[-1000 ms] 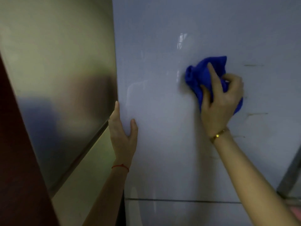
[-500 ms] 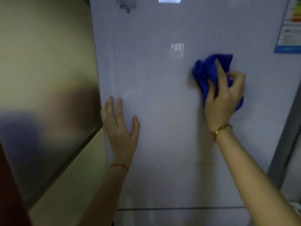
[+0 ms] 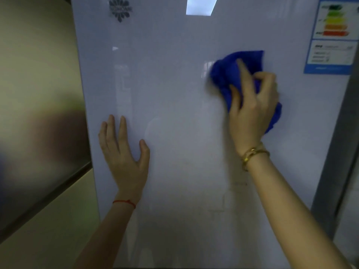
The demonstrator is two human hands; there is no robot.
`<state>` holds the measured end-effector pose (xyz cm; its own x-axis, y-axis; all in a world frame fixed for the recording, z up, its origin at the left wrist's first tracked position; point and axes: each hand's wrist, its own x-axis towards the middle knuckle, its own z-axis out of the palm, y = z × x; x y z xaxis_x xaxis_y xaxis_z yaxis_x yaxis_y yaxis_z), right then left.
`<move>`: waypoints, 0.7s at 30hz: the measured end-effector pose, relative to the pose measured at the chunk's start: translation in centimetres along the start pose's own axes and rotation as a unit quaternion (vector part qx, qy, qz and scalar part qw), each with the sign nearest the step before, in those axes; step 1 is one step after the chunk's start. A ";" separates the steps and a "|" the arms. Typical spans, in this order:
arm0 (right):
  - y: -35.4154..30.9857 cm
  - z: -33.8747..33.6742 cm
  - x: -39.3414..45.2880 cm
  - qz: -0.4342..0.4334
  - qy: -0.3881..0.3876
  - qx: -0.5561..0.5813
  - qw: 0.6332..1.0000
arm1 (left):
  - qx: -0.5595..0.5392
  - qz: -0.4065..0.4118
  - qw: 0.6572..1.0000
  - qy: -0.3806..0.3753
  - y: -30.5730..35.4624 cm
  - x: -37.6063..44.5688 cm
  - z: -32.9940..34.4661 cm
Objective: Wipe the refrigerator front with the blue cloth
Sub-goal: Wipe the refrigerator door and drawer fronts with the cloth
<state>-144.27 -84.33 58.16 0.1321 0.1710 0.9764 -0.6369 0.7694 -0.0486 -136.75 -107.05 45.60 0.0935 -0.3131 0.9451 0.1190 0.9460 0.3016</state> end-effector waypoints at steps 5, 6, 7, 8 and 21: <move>-2.6 -2.1 -11.5 -0.278 -0.121 0.009 0.953 | 0.004 0.004 1.000 -0.004 -0.1 0.0 0.0; -1.8 -2.9 -12.5 -0.295 -0.140 0.010 0.945 | 0.005 0.006 1.000 -0.003 -0.1 0.0 0.0; -0.6 -3.3 -12.0 -0.289 -0.151 0.016 0.945 | 0.005 0.008 1.000 -0.001 -0.1 0.0 -0.1; 0.5 -3.2 -10.5 -0.261 -0.143 0.016 0.955 | 0.006 0.009 1.000 0.000 -0.1 0.0 -0.1; 1.0 -7.0 -23.9 -0.315 -0.214 0.018 0.924 | 0.005 0.015 1.000 -0.001 -0.3 -0.2 -0.2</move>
<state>-142.76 -83.33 33.26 0.1778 -0.5693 0.8027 -0.5614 0.6113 0.5579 -136.65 -107.30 45.34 0.0949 -0.2843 0.9540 0.1058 0.9558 0.2743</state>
